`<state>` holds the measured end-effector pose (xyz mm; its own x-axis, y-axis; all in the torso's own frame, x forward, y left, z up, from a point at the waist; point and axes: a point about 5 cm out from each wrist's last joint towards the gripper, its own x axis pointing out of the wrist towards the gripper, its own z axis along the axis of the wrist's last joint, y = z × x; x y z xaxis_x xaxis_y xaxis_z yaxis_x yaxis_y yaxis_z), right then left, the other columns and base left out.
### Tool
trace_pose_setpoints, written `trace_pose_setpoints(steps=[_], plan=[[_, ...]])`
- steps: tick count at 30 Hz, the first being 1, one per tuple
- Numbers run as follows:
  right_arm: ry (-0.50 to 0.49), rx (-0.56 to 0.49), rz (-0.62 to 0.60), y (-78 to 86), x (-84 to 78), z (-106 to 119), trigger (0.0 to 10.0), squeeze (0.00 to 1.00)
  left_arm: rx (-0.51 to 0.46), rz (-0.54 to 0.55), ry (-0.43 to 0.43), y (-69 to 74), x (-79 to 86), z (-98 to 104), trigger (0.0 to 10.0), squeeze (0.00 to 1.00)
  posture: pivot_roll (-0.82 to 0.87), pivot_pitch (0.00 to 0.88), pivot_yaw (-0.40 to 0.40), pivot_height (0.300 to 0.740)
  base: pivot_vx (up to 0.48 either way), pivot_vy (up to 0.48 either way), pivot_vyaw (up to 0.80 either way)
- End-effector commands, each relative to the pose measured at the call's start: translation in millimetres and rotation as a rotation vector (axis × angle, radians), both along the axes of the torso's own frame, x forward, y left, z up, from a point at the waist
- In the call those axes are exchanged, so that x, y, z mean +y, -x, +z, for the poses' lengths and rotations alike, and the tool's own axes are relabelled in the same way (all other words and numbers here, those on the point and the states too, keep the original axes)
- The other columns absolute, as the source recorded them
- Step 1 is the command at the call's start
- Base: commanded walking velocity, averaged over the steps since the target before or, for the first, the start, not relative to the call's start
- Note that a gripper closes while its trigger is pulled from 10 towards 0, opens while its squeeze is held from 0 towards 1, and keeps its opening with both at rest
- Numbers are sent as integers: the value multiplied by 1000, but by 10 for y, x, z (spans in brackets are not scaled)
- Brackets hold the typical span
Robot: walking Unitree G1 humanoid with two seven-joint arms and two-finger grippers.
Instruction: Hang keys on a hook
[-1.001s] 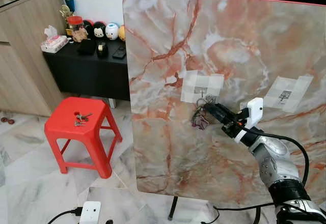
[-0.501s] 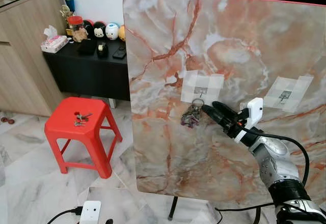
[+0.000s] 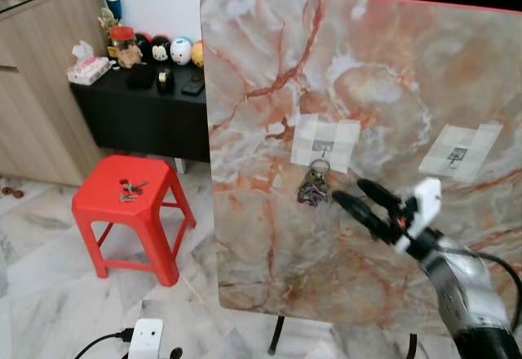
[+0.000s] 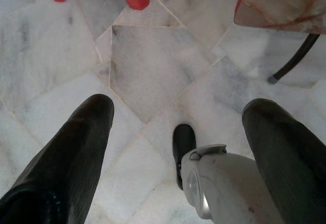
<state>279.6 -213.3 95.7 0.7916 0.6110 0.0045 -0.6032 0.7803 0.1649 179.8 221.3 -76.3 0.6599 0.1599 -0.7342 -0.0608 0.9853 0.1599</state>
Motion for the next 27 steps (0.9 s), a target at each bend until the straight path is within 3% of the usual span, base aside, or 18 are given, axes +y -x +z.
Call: trace_pose_setpoints(steps=[1, 5, 10, 11, 14, 17, 20, 25, 27], plan=[[9, 8, -28, 44, -54, 9, 10000, 0, 6, 0, 1, 5, -3, -5, 10000, 0, 70, 0, -87, 740, 0, 0, 0], [10, 121, -125, 233, -111, -289, 10000, 0, 4, -6, -4, 5, 17, 1, 10000, 0, 65, 0, -70, 740, 0, 0, 0], [45, 225, -245, 298, -183, -556, 10000, 0, 5, -9, -6, 14, 26, -1, 10000, 0, 66, 0, -58, 740, 0, 0, 0], [209, 401, -491, 305, -353, -874, 10000, 0, 8, -10, -9, 24, 38, -3, 10000, 0, 72, 0, -48, 740, 0, 0, 0], [394, 617, -769, 445, -553, -1171, 10000, 0, 12, -10, -10, 42, 55, -7, 10000, 0, 66, 0, -41, 740, 0, 0, 0], [408, 681, -795, 520, -458, -1314, 10000, 0, 13, -8, -12, 47, 75, -5, 10000, 0, 77, 0, -30, 740, 0, 0, 0], [362, 804, -829, 643, -300, -1490, 10000, 0, 17, -7, -13, 59, 134, 4, 10000, 0, 57, 0, -9, 740, 0, 0, 0], [310, 912, -869, 792, -136, -1643, 10000, 0, 44, -4, -23, 114, 206, -7, 10000, 0, 68, 0, -3, 740, 0, 0, 0], [375, 993, -802, 1012, 34, -1796, 10000, 0, 52, 0, -23, 137, 238, -9, 10000, 0, 68, 0, 2, 740, 0, 0, 0]])
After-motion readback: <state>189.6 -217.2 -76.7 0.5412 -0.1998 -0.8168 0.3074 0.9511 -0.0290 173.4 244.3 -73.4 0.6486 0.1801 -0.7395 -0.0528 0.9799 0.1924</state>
